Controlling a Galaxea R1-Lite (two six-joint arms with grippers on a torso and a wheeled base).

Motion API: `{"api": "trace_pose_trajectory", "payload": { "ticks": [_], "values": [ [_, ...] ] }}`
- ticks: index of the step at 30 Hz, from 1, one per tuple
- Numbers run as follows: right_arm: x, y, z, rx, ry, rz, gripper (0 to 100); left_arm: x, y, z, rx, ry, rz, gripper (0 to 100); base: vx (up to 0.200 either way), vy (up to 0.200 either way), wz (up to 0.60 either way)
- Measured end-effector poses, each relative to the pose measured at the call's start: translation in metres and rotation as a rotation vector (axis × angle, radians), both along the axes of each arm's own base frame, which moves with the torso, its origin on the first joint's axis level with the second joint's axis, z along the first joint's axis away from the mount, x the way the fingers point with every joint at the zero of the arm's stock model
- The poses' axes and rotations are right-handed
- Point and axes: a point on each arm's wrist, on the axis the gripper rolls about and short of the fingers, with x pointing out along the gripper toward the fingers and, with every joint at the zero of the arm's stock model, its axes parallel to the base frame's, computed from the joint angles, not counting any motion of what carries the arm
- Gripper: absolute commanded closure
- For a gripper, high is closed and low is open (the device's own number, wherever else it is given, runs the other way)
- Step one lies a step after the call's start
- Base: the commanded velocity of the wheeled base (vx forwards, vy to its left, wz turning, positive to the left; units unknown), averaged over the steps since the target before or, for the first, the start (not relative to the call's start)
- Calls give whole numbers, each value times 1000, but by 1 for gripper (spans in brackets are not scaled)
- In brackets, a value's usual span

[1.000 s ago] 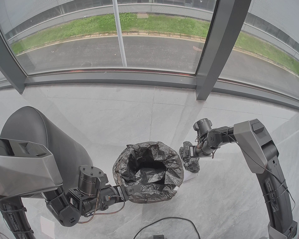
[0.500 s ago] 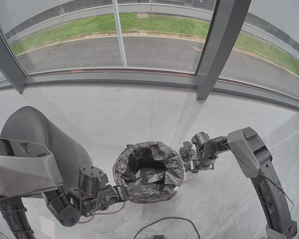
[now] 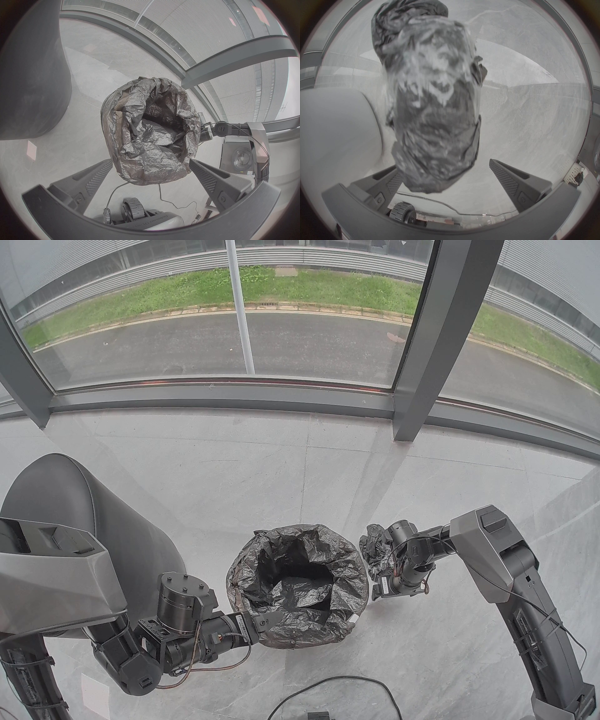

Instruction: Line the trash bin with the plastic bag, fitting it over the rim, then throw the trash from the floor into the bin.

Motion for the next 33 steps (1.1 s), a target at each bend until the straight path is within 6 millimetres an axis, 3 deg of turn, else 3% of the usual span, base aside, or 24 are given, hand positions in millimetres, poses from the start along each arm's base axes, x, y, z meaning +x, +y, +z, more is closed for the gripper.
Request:
{"api": "trace_pose_trajectory", "payload": {
  "ticks": [8, 19, 25, 33],
  "values": [
    [-16, -4, -9, -41, 156, 9, 0, 0, 0, -1, 1, 2, -1, 0, 0, 0, 0],
    [-35, -5, -40, -73, 334, 49, 0, 0, 0, -1, 2, 3, -1, 0, 0, 0, 0],
    [-30, -5, -31, -57, 295, 46, 0, 0, 0, -2, 4, 6, -1, 0, 0, 0, 0],
    [-5, -2, -8, 26, 64, 106, 0, 0, 0, -3, 5, 9, -1, 0, 0, 0, 0]
  ]
}}
